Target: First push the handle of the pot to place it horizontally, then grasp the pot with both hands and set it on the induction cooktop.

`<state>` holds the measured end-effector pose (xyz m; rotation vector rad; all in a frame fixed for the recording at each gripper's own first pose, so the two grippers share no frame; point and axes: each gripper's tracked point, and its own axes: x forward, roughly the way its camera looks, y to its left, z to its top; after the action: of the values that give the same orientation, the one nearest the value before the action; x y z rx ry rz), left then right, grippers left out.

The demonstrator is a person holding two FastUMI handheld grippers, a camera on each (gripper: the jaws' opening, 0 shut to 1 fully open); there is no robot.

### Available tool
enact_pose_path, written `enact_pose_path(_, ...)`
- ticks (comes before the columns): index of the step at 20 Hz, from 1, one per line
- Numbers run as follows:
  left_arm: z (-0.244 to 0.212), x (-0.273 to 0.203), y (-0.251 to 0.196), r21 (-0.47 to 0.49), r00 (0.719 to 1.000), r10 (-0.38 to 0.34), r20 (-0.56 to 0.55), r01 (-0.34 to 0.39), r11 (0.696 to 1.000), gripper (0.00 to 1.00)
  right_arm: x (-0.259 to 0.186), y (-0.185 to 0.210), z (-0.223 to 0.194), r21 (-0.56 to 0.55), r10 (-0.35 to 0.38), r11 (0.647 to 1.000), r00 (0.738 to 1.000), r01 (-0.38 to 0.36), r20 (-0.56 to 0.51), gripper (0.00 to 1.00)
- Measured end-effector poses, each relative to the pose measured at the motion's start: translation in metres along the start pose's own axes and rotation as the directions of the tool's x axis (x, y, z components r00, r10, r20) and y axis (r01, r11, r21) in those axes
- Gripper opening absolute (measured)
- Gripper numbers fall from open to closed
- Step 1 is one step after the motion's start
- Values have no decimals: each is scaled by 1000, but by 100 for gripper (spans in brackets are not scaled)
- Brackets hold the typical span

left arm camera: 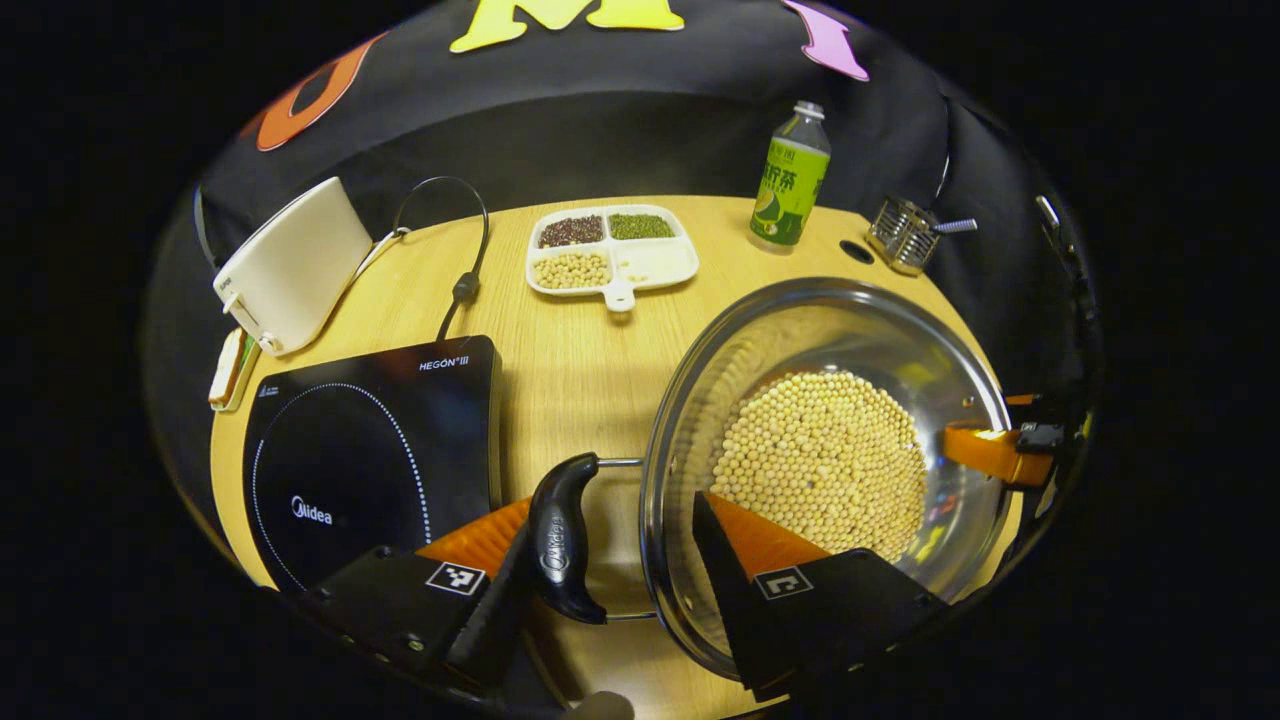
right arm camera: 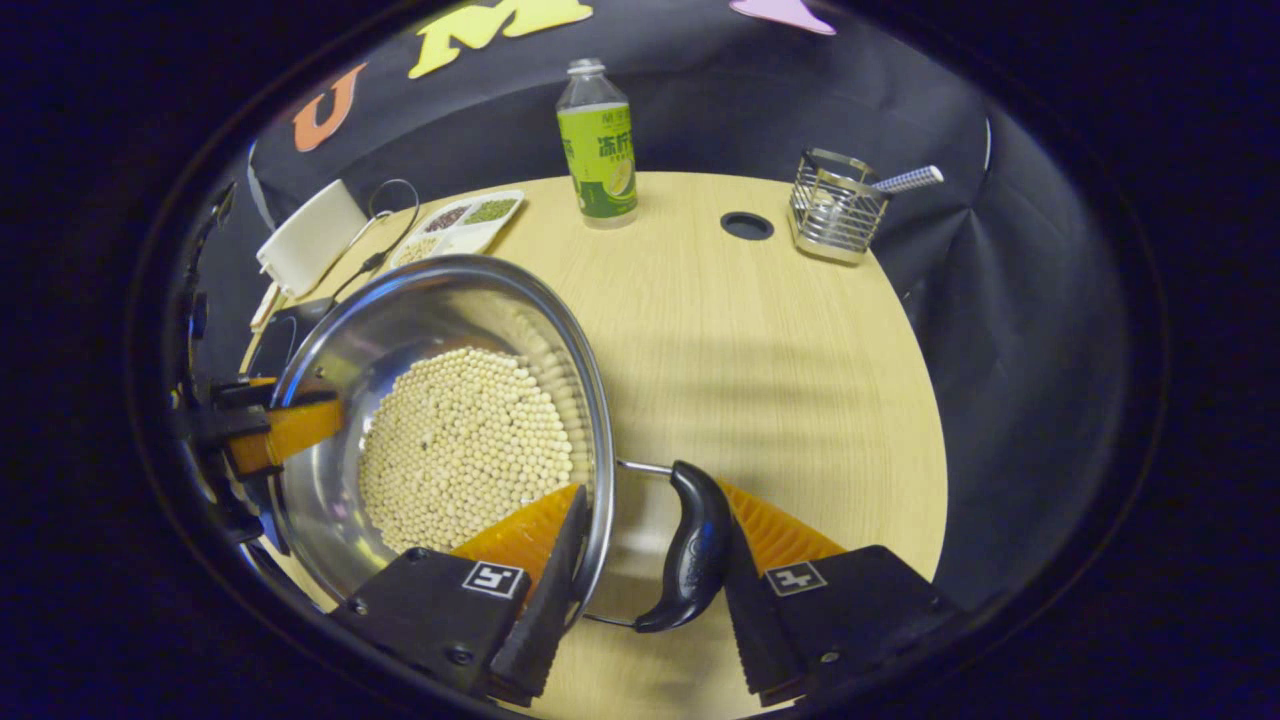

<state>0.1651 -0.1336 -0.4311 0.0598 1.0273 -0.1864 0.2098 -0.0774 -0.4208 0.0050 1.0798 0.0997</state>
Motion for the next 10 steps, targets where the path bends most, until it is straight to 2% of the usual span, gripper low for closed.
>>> enact_pose_path(1, 1, 0, 4, 12, 1000, 20, -17, -20, 1000, 82, 0, 1, -1, 2, 0, 1000, 1000, 0, -6, 71)
enact_pose_path(3, 2, 3, 3, -24, 1000, 21, -14, -22, 999, 80, 0, 0, 0, -1, 5, 1000, 1000, -5, -1, 70)
enact_pose_path(4, 5, 2, 3, -52, 1000, 6, 6, -6, 999, 80, 0, 0, 0, 0, 9, 1000, 1000, -9, 2, 69)
enact_pose_path(6, 7, -1, 1, -126, 998, -52, 28, 55, 990, 72, -1, -1, 3, -9, 16, 1000, 1000, -16, 20, 67)
enact_pose_path(7, 5, -2, 0, -143, 997, -79, 23, 81, 986, 79, -2, 0, 3, -21, 23, 1000, 999, -23, 27, 66)
enact_pose_path(9, 4, -8, 1, -139, 995, -97, 33, 101, 985, 72, -2, -1, 4, -39, 32, 999, 999, -31, 34, 64)
enact_pose_path(10, 4, -9, 1, -129, 994, -99, 42, 103, 986, 58, -2, -1, 3, -36, 36, 999, 999, -35, 32, 63)
